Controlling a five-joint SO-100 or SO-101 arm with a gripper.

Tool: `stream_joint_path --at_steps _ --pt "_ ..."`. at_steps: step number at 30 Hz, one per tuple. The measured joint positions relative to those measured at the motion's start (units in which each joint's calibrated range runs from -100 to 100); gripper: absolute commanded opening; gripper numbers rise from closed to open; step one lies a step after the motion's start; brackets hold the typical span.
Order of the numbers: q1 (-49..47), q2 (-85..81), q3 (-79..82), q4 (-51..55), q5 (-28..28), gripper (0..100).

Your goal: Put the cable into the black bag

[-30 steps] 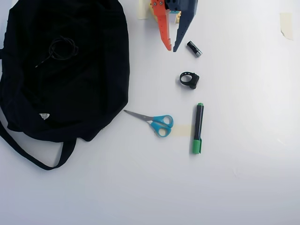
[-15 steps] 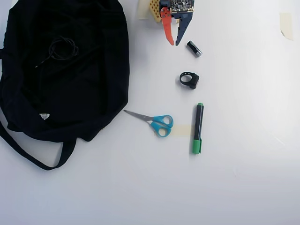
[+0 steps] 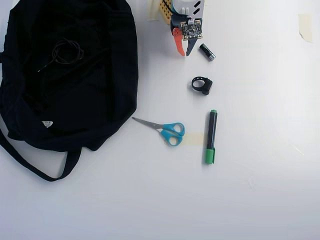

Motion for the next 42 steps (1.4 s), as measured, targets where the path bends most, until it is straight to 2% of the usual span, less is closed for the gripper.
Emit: stream_joint_path --at_steps 42 --pt "0.15 0.00 1.65 -0.09 0.05 2"
